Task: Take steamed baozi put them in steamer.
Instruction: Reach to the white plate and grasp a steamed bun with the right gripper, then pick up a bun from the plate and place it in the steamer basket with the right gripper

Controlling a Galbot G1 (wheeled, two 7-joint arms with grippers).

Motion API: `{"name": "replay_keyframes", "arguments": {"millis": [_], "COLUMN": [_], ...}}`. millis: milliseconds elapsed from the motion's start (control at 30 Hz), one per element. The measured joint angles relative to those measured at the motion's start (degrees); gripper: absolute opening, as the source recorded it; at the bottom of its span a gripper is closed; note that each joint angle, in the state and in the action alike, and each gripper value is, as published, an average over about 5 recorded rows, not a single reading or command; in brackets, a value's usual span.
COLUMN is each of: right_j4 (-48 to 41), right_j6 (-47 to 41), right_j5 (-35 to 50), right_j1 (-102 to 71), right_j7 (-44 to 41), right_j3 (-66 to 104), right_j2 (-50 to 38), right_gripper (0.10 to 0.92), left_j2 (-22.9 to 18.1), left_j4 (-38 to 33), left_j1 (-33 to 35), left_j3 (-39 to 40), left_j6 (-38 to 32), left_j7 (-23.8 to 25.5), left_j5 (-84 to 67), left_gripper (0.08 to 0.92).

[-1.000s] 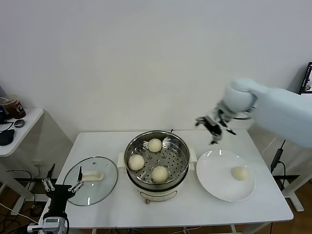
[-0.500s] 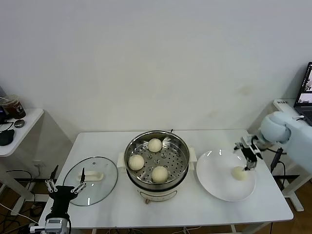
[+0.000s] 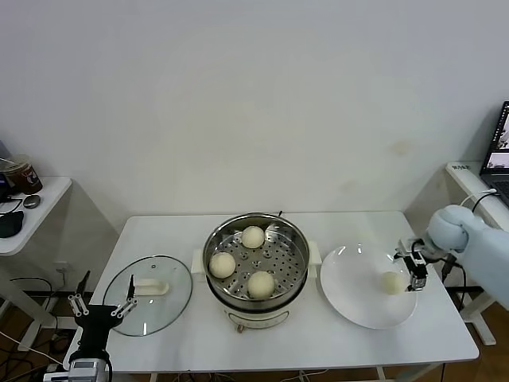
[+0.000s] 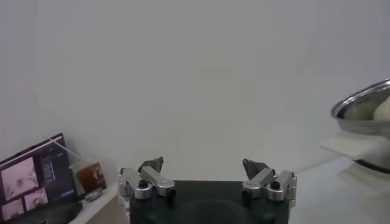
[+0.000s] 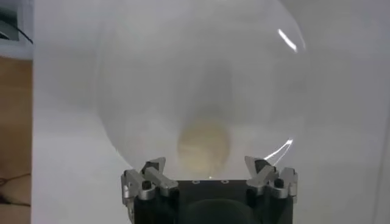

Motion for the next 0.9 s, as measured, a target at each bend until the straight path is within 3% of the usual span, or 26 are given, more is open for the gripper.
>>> {"name": "replay_keyframes", "arguments": {"millis": [467, 800, 900], "right_j4": [-6.1, -6.2, -5.2], "right_j6": [-0.1, -0.6, -1.1], "right_j5": [-4.6, -4.7, -3.7], "right_j1": [-3.1, -2.8, -1.8], "right_j7": [1.0, 0.1, -0.5], "right_j3": [2.8, 2.7, 2.0], "right_j2": [5.5, 5.9, 5.2], "right_gripper": [0.606, 0.360, 0.343], "left_j2": [-0.1, -0.1, 0.0], "left_j4": [0.0, -0.1, -0.1], "left_j1": [-0.1, -0.1, -0.2], "left_j3": [-0.3, -0.5, -0.5], "left_j6": [0.0, 0.0, 0.0], "left_j7": [0.0, 0.0, 0.0], "left_j5": [-0.1, -0.2, -0.2], "left_gripper": [0.823, 0.823, 0.823]}}
